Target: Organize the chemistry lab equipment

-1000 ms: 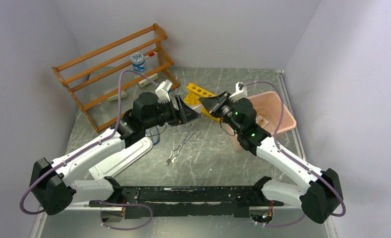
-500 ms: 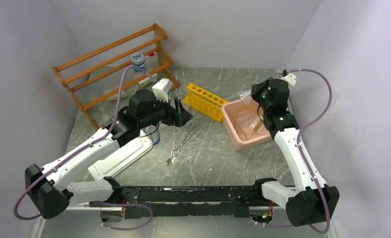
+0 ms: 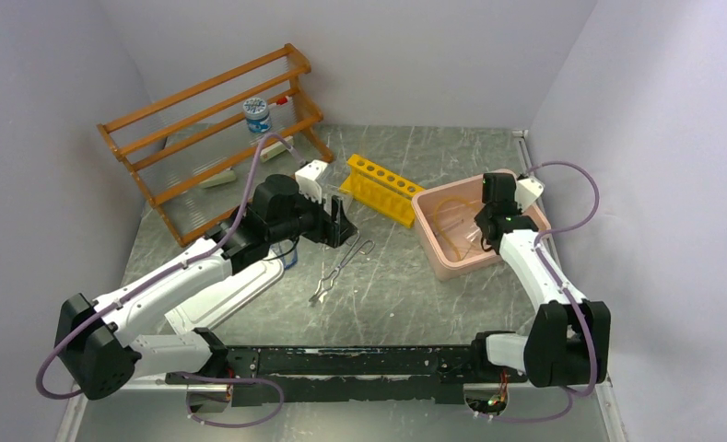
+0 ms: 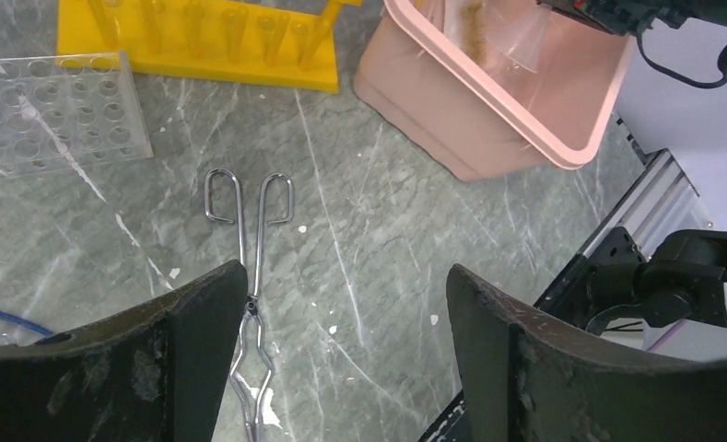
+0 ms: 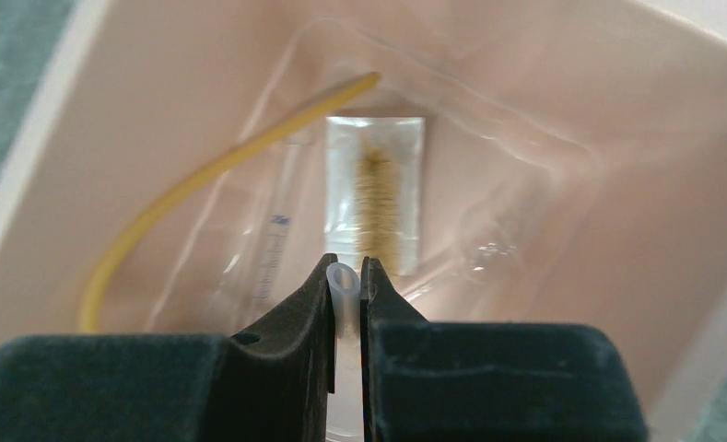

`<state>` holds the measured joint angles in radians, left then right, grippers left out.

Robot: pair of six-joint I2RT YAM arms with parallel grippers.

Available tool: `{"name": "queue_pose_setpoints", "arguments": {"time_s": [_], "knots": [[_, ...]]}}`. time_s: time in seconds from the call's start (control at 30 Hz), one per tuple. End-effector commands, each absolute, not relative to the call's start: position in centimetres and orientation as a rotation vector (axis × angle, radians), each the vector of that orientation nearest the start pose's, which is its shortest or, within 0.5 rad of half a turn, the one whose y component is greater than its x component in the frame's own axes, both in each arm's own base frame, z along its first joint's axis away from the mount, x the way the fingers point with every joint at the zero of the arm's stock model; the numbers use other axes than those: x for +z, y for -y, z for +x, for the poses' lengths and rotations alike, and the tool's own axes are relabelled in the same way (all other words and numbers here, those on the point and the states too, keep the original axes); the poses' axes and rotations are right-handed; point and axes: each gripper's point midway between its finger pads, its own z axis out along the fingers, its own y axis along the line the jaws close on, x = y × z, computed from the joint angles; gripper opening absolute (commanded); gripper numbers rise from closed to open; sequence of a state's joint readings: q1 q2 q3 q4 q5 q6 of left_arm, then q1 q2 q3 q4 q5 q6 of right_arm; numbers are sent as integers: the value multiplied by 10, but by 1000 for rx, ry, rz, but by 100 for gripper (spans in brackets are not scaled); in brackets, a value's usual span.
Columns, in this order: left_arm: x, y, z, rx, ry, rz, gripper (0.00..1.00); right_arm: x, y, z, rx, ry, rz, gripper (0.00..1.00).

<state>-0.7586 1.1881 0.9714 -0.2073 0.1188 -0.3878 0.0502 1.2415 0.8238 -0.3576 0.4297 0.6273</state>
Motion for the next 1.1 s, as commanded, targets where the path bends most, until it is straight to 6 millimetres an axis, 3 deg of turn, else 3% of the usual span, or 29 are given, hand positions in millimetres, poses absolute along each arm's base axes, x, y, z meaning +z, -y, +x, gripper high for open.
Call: {"name": "queue_pose_setpoints", "arguments": {"time_s": [0.0,0.27,0.57,0.67,0.8,1.07], "knots": [[220,287,257,-797,-2038,468,82,115,73,310,-423,-2048,956,0],[210,285,261,-754,-2066,465,82,118,107,306,-661,-1954,984,0],[199,284,259,-754,-2089,466,81,93,116,313,-719,-1971,964,1],[196,285,258,-758,-2098,465,81,89,114,313,-701,-1977,959,14],[195,286,256,-769,-2107,469,81,100,109,317,-639,-1964,954,35],[181,288,254,-765,-2172,482,82,153,98,322,-509,-1938,924,50]]}}
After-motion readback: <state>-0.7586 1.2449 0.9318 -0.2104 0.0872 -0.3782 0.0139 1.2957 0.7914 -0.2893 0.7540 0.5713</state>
